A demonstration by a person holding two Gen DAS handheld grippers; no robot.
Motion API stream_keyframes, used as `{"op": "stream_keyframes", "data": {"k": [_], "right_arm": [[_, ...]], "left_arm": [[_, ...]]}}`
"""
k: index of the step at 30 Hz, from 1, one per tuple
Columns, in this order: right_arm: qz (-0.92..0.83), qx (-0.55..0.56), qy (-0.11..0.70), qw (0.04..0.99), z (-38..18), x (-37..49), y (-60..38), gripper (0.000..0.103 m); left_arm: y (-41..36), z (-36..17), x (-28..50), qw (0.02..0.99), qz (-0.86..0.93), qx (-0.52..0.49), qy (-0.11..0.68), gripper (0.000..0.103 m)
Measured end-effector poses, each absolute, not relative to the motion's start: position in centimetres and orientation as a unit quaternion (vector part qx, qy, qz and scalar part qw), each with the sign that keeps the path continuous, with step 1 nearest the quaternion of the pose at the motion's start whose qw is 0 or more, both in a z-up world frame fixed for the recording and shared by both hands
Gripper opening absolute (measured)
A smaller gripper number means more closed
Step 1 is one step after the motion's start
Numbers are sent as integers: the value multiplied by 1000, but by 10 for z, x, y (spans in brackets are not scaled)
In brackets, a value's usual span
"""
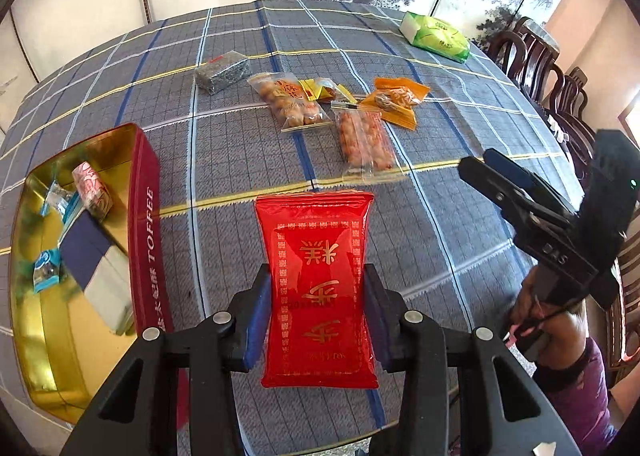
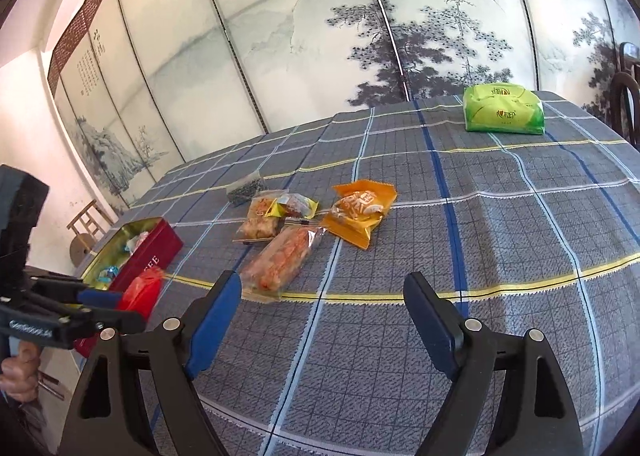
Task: Organize snacks
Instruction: 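Grasp the red packet with the left gripper and lift it, then carry the red packet toward the tin while the right gripper grasps the orange snack bag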
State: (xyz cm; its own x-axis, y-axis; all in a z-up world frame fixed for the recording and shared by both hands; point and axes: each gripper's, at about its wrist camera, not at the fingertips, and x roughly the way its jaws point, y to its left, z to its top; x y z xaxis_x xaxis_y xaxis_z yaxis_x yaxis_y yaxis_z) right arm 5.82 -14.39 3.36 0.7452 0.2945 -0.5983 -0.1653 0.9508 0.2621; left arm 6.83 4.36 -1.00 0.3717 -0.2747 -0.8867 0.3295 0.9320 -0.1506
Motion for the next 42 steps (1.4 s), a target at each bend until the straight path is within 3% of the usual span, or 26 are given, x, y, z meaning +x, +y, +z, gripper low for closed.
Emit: {"op": "stream_keyframes", "data": {"k": [9,21,22,23,24,26,29,42], "right_arm": [[105,78,369,920,33,76,-139,83],[66,91,417,902,15,183,-144,83],[66,90,421,900,12,188,-143,77],[62,82,428,898,8,194,-141,57],[67,79,438,893,4,198,-139,49],[78,60,441,892,4,200,-132,47],[85,44,435,895,6,191,-127,36],[-6,54,397,916,22,97,-187,36]], "left_arm": [[59,13,42,840,-197,24,506,39],[79,37,37,855,-191,11,481,39],[80,38,37,856,-189,10,481,39],[81,39,38,857,-188,9,480,39],[83,39,38,857,-187,9,480,39],[86,40,38,858,-183,6,480,39],[92,42,38,859,-180,-2,479,39],[176,66,38,884,-105,-23,454,39]]}}
